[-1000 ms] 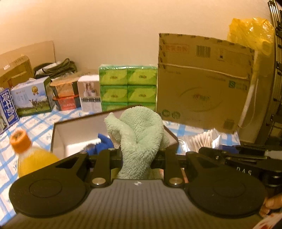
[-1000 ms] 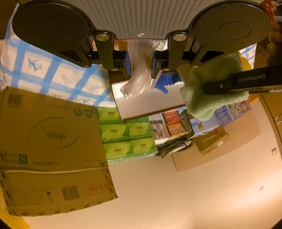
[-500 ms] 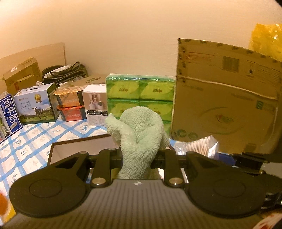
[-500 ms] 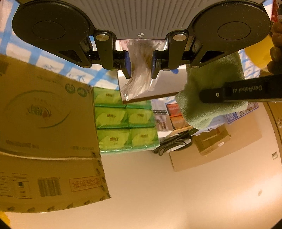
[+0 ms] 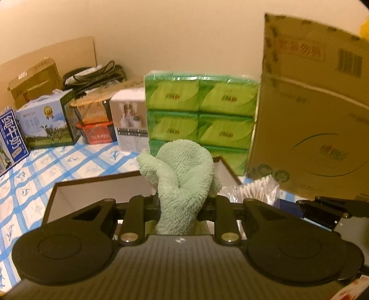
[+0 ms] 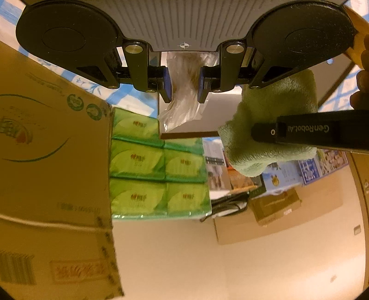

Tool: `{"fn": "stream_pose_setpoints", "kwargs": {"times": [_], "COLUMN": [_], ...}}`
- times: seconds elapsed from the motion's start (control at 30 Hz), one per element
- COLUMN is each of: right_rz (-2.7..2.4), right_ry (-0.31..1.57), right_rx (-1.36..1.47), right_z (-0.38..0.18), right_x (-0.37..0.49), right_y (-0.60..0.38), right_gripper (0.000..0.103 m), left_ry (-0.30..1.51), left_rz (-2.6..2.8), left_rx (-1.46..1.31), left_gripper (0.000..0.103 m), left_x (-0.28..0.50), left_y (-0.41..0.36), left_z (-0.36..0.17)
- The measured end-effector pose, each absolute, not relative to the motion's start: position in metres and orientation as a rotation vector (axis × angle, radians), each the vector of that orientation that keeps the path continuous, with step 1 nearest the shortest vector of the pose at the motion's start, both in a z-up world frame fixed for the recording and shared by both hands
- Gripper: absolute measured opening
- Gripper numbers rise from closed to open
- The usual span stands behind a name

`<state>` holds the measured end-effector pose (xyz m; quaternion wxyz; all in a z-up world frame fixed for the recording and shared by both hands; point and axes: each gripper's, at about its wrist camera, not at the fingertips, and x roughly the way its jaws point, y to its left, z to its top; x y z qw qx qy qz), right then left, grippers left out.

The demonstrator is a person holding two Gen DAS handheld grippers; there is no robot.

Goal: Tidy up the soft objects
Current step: 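Carry the green towel and cotton-swab bag over the brown box with both tools, then open both tools to drop the towel and swab bag into the box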

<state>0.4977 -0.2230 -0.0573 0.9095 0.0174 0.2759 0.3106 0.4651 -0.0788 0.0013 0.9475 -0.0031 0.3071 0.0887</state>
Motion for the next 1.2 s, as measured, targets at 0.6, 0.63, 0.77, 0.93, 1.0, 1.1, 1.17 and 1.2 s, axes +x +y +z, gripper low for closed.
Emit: {"fn": "stream_pose_setpoints", "kwargs": {"times": [0.6,0.63,0.77,0.93,1.0,1.1,1.17,1.2], "right_rz": [0.685,0.684,0.683,0.680,0.677,0.675,0.672,0.672], "right_ry": [0.610,0.611,0.615,0.623,0.626,0.630,0.633,0.632], "right_rx": [-0.042,-0.040,-0.034,-0.034,-0.034,-0.035,-0.037,-0.038], "right_z": [-0.079,-0.079,-0.079,-0.081,-0.082,-0.084,-0.085,-0.086], "right_x": [0.536,0.537,0.540,0.541,0.542,0.543,0.544,0.544], "right_y": [-0.200,-0.200,-0.198,-0.197,-0.196,-0.195,-0.194,-0.193], "right_gripper": [0.024,0.024,0.024,0.024,0.024,0.024,0.024,0.024], "left_ry": [0.706,0.710,0.729,0.750,0.750,0.752,0.746,0.743], "left_rz": [0.226,0.229,0.242,0.261,0.260,0.259,0.261,0.262], "left_rx": [-0.020,-0.017,-0.049,-0.069,-0.074,-0.071,-0.071,-0.070], "left_gripper": [0.021,0.022,0.031,0.040,0.043,0.051,0.051,0.053], "left_x": [0.514,0.516,0.520,0.519,0.518,0.518,0.518,0.518], "left_y": [-0.070,-0.069,-0.062,-0.056,-0.054,-0.053,-0.052,-0.052], "left_z": [-0.028,-0.029,-0.035,-0.043,-0.044,-0.044,-0.043,-0.043]}}
